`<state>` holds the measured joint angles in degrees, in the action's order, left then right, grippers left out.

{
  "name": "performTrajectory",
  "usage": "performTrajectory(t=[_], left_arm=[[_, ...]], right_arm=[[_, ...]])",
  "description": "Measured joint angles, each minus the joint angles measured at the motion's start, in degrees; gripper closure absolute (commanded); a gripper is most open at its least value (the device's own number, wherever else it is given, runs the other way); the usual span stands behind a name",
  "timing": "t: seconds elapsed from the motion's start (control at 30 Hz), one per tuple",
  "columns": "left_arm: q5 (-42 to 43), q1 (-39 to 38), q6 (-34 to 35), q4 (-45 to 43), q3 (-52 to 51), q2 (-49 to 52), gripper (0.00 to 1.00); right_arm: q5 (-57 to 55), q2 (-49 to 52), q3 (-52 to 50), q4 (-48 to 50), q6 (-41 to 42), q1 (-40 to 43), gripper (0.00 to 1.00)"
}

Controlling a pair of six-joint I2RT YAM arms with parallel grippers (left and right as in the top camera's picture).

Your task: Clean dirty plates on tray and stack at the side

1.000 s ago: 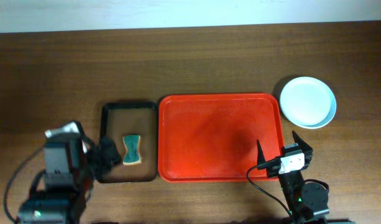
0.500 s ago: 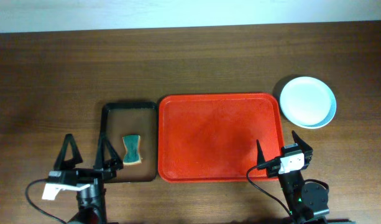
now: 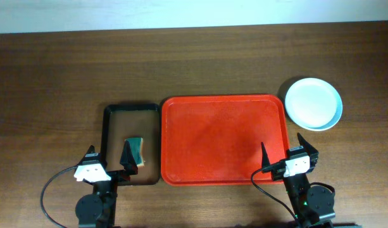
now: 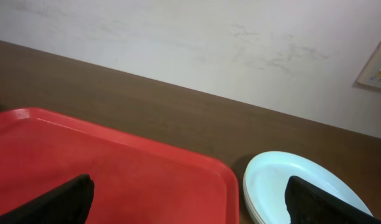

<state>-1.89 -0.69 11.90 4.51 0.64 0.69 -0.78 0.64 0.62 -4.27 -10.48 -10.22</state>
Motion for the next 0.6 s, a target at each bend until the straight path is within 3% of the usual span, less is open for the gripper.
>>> performTrajectory(t=[0.2, 0.27, 0.33, 0.6], left_arm=[[-0.39, 0.00, -0.39, -0.72, 0.00, 0.00, 0.01], [-6.69, -0.04, -0.39, -5.29, -0.04, -0.04, 0.01], [-7.80, -0.04, -0.44, -1.70, 0.09, -0.11, 0.01], [10.58, -0.04, -4.20, -1.09, 0.04, 0.11, 0.01]], right_arm=[[0.00, 0.00, 0.00, 0.00, 0.00, 0.00, 0.02], [0.00, 0.00, 0.00, 0.00, 0.02, 0.00, 0.02], [0.00, 0.00, 0.00, 0.00, -0.02, 0.00, 0.02], [0.00, 0.00, 0.00, 0.00, -0.02, 0.00, 0.02]])
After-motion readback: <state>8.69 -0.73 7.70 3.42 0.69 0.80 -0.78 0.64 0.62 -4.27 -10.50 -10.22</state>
